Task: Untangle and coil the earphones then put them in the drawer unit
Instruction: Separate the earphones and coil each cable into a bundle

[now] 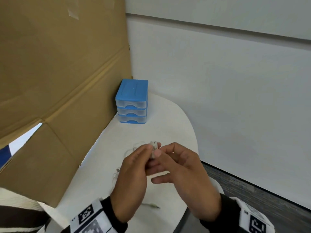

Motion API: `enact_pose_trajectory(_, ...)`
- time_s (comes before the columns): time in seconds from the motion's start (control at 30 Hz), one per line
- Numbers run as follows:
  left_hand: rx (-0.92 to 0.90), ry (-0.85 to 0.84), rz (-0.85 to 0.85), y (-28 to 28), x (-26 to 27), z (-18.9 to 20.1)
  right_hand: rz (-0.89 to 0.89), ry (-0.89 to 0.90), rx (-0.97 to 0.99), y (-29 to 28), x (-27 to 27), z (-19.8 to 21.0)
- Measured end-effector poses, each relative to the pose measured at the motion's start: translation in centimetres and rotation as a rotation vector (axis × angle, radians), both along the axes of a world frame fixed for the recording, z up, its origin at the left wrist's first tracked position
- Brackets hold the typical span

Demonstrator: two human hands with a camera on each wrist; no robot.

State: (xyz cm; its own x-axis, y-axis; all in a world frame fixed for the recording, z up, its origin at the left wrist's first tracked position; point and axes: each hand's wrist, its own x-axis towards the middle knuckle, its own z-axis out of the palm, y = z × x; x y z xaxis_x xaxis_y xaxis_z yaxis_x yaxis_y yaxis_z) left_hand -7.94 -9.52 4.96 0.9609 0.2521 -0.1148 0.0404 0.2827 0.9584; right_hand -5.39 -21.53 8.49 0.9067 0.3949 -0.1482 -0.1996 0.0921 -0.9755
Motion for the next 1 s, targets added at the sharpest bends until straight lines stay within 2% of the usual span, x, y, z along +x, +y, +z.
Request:
enact_pose_trajectory(0.07, -0.057, 0.087, -0.015, -0.1, -0.2, -0.6, 0.051, 0.018, 0.004, 0.1, -0.1, -0.4)
enact_pose_trajectory(0.17, -0.094, 0.154, -0.041, 0.8, -0.3, -1.1, 0.200, -0.089, -0.154, 0.3, -0.5, -1.5)
enact_pose_trajectory(0.27, 0.153, 0.177, -0.014, 1.0, -0.4, -1.4, 0.415, -0.210, -0.352, 0.3, -0.7, -1.8)
enact_pose_trajectory(0.3, 0.230, 0.173, 0.003, 1.0, -0.4, -1.5, 0.409, -0.247, -0.372, 0.2, -0.8, -1.8)
enact_pose_trajectory(0.37, 0.273, 0.189, 0.033, 1.0, -0.2, -1.5, 0.261, -0.337, -0.361, 0.1, -0.7, -2.0)
enact_pose_trajectory(0.47, 0.182, 0.261, 0.073, 1.0, 0.2, -1.1, -0.041, -0.431, -0.457, -0.5, -0.3, -3.6)
enact_pose_trajectory(0.53, 0.138, 0.280, 0.057, 1.1, 0.5, -0.8, -0.003, -0.331, -0.456, -0.6, -0.1, -4.0)
enact_pose_trajectory(0.63, 0.104, 0.257, 0.054, 0.7, 0.9, 0.2, 0.114, -0.110, -0.217, -0.6, 0.0, -3.5)
enact_pose_trajectory(0.67, 0.084, 0.239, 0.068, 0.5, 1.0, 0.4, 0.110, -0.092, -0.168, -0.7, 0.1, -3.2)
enact_pose_trajectory(0.77, 0.040, 0.227, 0.108, -0.1, 0.6, 0.5, 0.119, -0.113, -0.184, -0.9, -0.5, -3.3)
enact_pose_trajectory(0.93, 0.012, 0.302, 0.075, -0.6, -0.3, 0.0, 0.110, 0.034, -0.185, -0.9, -1.3, -4.3)
enact_pose_trajectory(1.0, -0.024, 0.317, 0.065, -0.6, -0.2, -0.1, 0.075, 0.034, -0.187, -1.1, -1.0, -4.5)
